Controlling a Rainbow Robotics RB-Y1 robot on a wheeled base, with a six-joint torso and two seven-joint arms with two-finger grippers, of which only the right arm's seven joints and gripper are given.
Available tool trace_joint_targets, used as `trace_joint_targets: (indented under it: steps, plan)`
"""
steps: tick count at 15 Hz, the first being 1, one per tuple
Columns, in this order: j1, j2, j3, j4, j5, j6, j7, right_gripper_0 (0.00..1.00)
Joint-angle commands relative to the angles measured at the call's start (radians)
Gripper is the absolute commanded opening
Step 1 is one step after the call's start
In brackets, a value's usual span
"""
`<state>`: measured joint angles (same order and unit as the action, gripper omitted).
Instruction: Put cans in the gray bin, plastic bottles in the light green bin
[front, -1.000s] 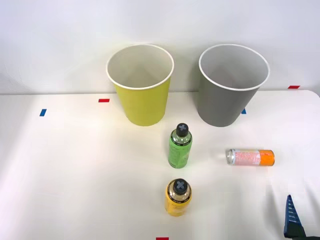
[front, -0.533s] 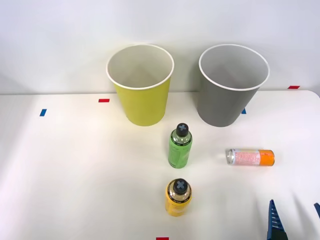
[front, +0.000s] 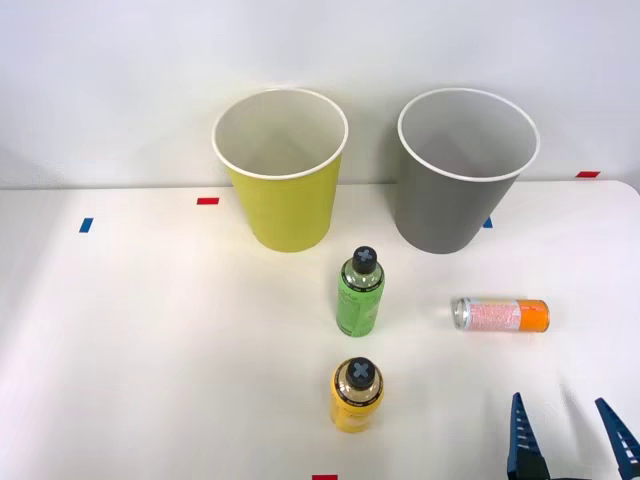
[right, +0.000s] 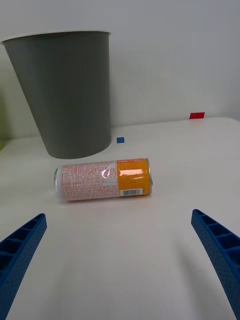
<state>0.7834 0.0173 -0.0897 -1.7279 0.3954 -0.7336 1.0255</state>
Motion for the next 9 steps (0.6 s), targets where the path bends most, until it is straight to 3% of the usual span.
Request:
trace_joint_targets:
  steps: [1, 9]
  plan:
    - [0.014, 0.0, -0.012, -0.001, 0.0, 0.0, 0.01, 1.0]
    - [0.016, 0.0, -0.015, 0.001, 0.0, 0.0, 0.011, 1.0]
